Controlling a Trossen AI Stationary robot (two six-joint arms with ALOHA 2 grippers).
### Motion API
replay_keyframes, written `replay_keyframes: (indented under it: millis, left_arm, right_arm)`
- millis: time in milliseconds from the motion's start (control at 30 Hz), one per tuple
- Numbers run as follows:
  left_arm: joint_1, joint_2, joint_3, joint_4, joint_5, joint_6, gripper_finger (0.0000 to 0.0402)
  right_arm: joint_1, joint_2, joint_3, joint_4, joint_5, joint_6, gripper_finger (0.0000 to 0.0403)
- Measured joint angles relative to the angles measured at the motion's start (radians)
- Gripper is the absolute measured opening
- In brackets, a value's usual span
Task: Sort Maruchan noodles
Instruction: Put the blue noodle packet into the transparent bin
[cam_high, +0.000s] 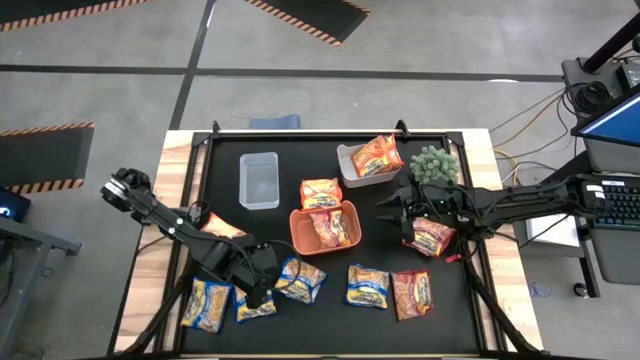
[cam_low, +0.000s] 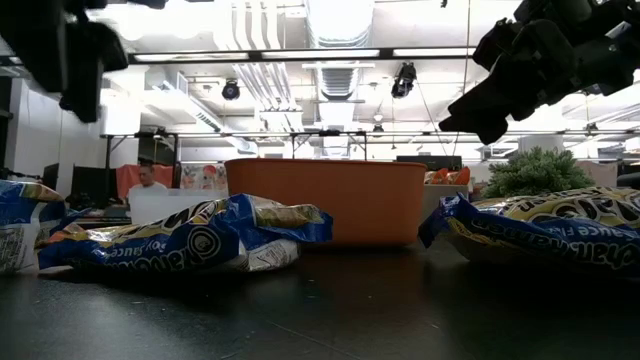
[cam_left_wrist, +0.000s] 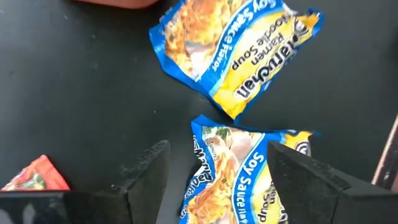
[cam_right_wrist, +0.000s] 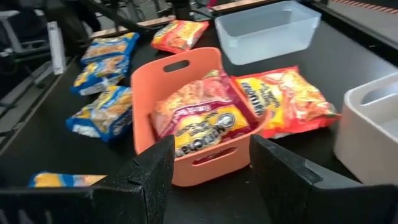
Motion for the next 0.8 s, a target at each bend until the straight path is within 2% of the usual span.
replay_keyframes:
  millis: [500, 800]
  left_arm:
    - [-0.006, -0.001, -0.229, 0.327, 0.005, -0.027, 0.0221]
    - [-0.011, -0.002, -0.316, 0.411, 0.032, -0.065, 0.0221]
  right_arm:
    - [0.000, 0.000, 0.000, 0.007, -0.033, 0.017, 0.0194]
    - [0.004, 0.000, -0.002, 0.027, -0.057, 0.023, 0.0194]
